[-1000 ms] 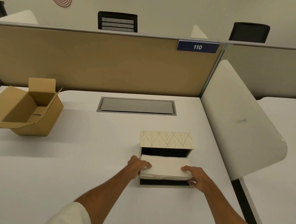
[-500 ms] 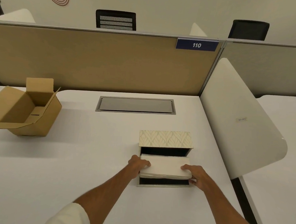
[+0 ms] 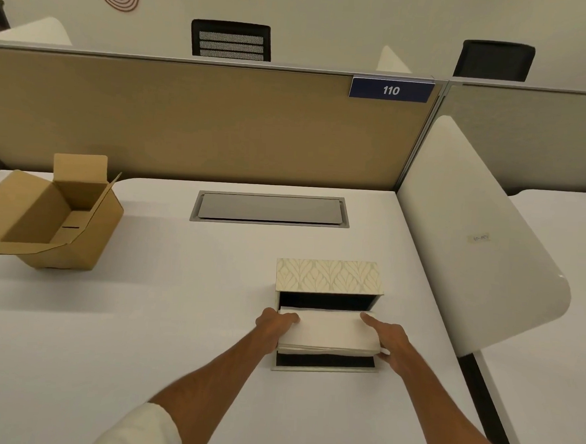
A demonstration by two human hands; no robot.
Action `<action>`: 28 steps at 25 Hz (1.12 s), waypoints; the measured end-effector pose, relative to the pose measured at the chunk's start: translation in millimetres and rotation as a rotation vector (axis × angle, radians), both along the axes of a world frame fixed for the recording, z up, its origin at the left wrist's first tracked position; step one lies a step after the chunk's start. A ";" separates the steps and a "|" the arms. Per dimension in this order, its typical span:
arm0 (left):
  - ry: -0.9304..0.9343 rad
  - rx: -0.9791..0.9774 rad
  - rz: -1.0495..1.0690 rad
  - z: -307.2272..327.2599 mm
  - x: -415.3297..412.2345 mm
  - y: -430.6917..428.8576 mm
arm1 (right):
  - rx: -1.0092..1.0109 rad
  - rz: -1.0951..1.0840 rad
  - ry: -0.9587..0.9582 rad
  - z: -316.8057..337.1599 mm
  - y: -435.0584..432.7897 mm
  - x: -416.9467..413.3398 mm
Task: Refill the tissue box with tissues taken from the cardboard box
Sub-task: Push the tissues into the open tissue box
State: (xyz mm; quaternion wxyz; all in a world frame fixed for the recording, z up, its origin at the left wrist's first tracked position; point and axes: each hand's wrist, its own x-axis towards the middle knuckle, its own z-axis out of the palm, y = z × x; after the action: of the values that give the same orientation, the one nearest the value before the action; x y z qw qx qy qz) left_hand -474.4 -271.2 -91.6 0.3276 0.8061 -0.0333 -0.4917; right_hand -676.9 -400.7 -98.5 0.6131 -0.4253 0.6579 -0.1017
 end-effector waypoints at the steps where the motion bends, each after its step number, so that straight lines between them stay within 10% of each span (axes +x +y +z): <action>1: 0.000 0.002 0.000 0.2 -0.5 -0.5 | -0.010 0.001 0.008 1.2 -1.2 2.2; 28: -0.062 0.057 -0.071 7.7 -3.5 -0.9 | -0.018 0.101 0.103 16.4 -1.6 7.0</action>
State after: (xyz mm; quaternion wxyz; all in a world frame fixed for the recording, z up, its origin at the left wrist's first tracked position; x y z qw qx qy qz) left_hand -477.9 -272.1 -83.8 0.2857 0.8283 -0.0578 -0.4785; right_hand -669.9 -402.2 -82.0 0.5792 -0.4680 0.6652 -0.0544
